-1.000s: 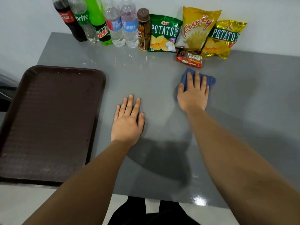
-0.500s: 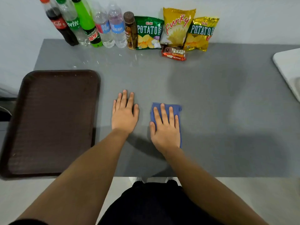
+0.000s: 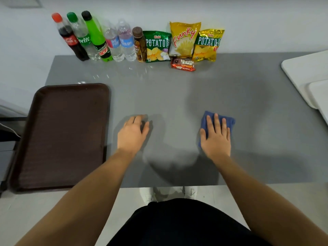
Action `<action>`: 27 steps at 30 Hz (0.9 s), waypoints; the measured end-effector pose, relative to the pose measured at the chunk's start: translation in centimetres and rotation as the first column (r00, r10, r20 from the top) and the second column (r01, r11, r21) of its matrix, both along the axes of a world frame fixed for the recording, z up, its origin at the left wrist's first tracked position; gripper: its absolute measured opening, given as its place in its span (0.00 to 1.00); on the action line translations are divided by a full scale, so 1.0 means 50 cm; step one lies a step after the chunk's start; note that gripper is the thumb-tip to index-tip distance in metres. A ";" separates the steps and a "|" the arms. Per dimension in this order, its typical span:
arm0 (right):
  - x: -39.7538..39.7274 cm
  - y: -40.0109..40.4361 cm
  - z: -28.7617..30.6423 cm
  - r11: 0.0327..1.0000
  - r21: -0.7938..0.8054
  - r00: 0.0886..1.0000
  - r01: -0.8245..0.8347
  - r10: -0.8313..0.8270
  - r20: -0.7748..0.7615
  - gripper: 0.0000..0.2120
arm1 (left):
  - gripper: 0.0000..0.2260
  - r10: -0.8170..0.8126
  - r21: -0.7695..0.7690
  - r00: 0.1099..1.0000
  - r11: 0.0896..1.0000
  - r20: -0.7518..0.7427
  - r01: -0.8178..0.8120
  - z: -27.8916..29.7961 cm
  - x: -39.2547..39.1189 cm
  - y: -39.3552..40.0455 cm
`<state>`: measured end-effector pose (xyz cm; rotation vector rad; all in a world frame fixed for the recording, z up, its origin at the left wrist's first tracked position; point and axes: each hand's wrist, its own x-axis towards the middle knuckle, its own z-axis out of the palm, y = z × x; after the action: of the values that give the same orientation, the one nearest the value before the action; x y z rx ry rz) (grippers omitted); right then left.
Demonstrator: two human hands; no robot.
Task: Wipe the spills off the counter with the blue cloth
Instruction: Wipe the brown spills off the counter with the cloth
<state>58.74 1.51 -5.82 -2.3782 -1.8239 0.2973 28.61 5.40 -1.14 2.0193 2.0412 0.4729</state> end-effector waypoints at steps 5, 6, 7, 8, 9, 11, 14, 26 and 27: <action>-0.068 -0.124 -0.007 1.000 0.011 1.000 0.004 -0.005 0.029 0.31 | 0.15 0.021 -0.052 1.000 0.998 0.013 -0.020 0.007 0.009 -0.032; -0.096 -0.140 -0.008 1.000 0.011 1.000 -0.011 0.011 0.024 0.31 | 0.15 0.025 -0.062 1.000 0.998 0.018 -0.024 0.006 0.011 -0.037; -0.124 -0.150 -0.009 0.999 0.009 0.999 -0.039 0.039 0.018 0.31 | 0.15 0.029 -0.071 0.999 0.997 0.024 -0.028 0.006 0.013 -0.040; -0.151 -0.151 -0.009 0.997 0.005 0.997 -0.078 0.078 0.012 0.31 | 0.15 0.034 -0.080 0.999 0.996 0.034 -0.031 0.005 0.015 -0.043; -0.171 -0.145 -0.008 0.992 0.007 0.992 -0.124 0.124 0.005 0.31 | 0.15 0.040 -0.089 0.998 0.995 0.046 -0.036 0.003 0.017 -0.045; -0.191 -0.114 -0.003 0.979 0.007 0.979 -0.203 0.203 -0.016 0.31 | 0.14 0.053 -0.102 0.996 0.994 0.070 -0.046 -0.002 0.022 -0.048; -0.177 -0.060 0.005 0.965 0.006 0.964 -0.261 0.261 -0.046 0.30 | 0.13 0.063 -0.108 0.993 0.993 0.099 -0.052 -0.009 0.029 -0.056; 0.044 -0.034 0.014 0.996 -0.063 0.998 -0.070 0.070 0.002 0.31 | 0.14 0.089 -0.081 0.987 0.994 0.132 -0.079 -0.020 0.017 -0.091; 0.049 -0.053 0.014 0.996 -0.061 0.998 -0.067 0.068 0.013 0.32 | 0.14 0.098 -0.079 0.986 0.993 0.138 -0.087 -0.021 0.014 -0.093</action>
<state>61.19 -1.14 -5.14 -2.3683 -1.9317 0.3476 29.33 0.76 -2.18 1.8016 2.0418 0.5350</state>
